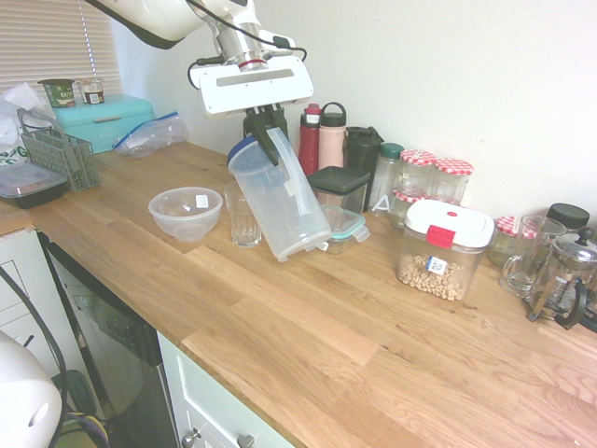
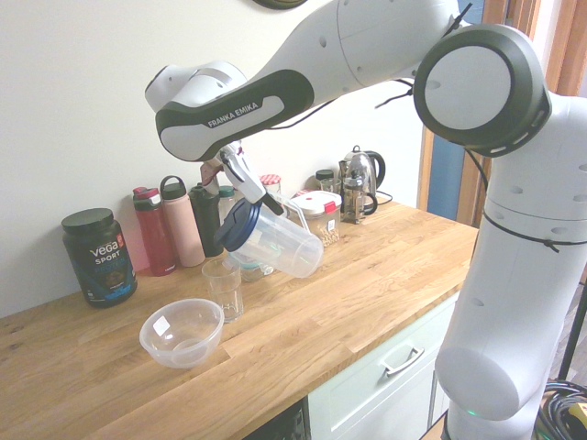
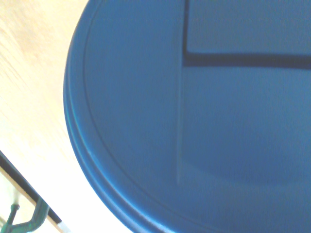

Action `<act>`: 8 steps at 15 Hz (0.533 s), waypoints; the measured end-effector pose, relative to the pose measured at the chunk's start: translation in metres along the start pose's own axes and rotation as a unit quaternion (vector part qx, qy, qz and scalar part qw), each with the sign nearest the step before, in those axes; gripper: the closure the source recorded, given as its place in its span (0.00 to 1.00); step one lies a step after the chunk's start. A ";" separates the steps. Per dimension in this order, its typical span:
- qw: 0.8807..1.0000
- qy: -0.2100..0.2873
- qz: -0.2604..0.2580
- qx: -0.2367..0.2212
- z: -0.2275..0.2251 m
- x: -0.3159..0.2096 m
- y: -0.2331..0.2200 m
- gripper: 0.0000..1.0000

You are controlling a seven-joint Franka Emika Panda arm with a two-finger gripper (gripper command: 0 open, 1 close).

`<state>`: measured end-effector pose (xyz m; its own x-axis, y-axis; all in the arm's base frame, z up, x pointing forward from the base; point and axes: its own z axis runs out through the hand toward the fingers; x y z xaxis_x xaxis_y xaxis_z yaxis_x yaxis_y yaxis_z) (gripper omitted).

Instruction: Pour me some water

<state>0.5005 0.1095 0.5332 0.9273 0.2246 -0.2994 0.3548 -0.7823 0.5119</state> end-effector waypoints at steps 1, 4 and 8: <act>1.000 -0.004 -0.002 -0.001 0.003 0.000 -0.002 1.00; 1.000 -0.010 -0.009 -0.005 0.008 0.000 -0.011 1.00; 0.999 -0.014 -0.016 -0.025 0.013 0.001 -0.016 1.00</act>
<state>0.4940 0.1150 0.5142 0.9121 0.2323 -0.3379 0.3903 -0.7446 0.5415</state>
